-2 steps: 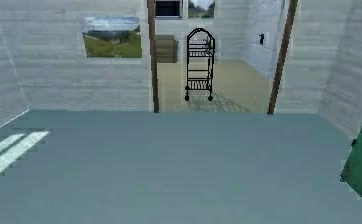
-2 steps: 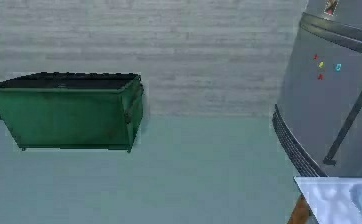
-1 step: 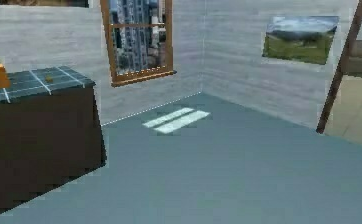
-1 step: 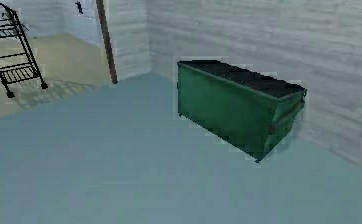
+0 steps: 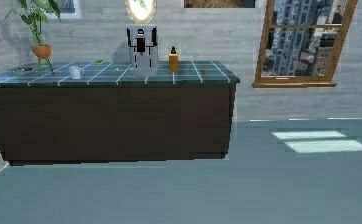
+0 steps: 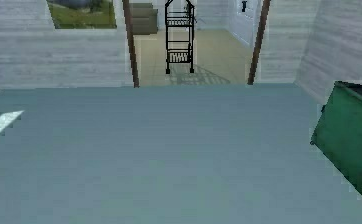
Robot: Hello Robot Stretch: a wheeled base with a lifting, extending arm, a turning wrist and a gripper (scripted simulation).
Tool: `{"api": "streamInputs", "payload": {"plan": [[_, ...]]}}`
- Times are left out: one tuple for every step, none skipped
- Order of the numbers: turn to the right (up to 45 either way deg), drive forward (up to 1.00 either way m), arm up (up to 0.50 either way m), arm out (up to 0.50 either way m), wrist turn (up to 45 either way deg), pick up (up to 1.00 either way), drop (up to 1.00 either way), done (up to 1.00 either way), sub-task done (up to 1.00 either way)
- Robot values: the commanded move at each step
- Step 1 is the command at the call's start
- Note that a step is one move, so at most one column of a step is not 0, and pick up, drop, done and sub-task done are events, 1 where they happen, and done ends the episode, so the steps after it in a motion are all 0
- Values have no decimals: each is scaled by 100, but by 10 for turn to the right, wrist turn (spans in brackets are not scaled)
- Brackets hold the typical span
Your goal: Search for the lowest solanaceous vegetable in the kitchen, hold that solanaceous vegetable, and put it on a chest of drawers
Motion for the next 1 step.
{"api": "streamInputs", "payload": {"plan": [[0, 35, 0, 0, 0, 0, 0, 0, 0]]}}
